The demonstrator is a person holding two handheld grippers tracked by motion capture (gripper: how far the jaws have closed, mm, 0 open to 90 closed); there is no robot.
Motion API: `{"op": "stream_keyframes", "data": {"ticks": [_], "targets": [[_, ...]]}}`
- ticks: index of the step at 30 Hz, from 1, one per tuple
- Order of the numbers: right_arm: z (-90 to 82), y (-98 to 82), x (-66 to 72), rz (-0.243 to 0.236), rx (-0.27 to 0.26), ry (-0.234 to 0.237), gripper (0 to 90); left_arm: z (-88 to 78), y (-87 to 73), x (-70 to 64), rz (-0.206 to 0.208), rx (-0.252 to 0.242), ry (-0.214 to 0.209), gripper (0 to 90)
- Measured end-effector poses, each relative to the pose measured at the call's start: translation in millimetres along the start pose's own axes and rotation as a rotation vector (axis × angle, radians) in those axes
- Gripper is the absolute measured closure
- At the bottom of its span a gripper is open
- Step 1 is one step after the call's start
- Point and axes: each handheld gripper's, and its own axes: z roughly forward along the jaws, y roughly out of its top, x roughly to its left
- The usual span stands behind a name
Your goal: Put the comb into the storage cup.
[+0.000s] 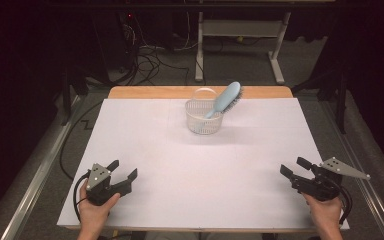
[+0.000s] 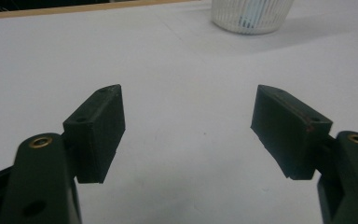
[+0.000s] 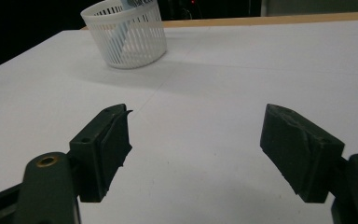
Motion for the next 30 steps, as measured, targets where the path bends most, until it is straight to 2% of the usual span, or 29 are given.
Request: {"op": "stream_keyframes", "data": {"ticks": [4, 8, 15, 19, 30], "targets": [[-1.4, -3.9, -1.5, 0.001, 0.001, -0.002, 24.4, 0.1, 0.1, -0.2, 0.0, 0.001, -0.001, 26.6], [-3.6, -9.2, -3.4, -0.007, -0.01, -0.007, 24.4, -0.5, -0.1, 0.8, -0.018, -0.006, -0.011, 26.6], [-6.2, -18.3, -6.7, -0.011, -0.014, -0.02, 24.4, -0.4, -0.1, 0.0, -0.016, -0.005, -0.011, 26.5], [-6.7, -23.0, -8.5, -0.02, -0.014, -0.015, 23.7, -0.1, -0.2, -0.2, -0.014, -0.004, -0.011, 26.6], [-4.2, -26.5, -9.6, 0.009, -0.022, 0.021, 22.2, 1.2, -0.3, -1.5, -0.004, 0.003, -0.012, 26.6]]}}
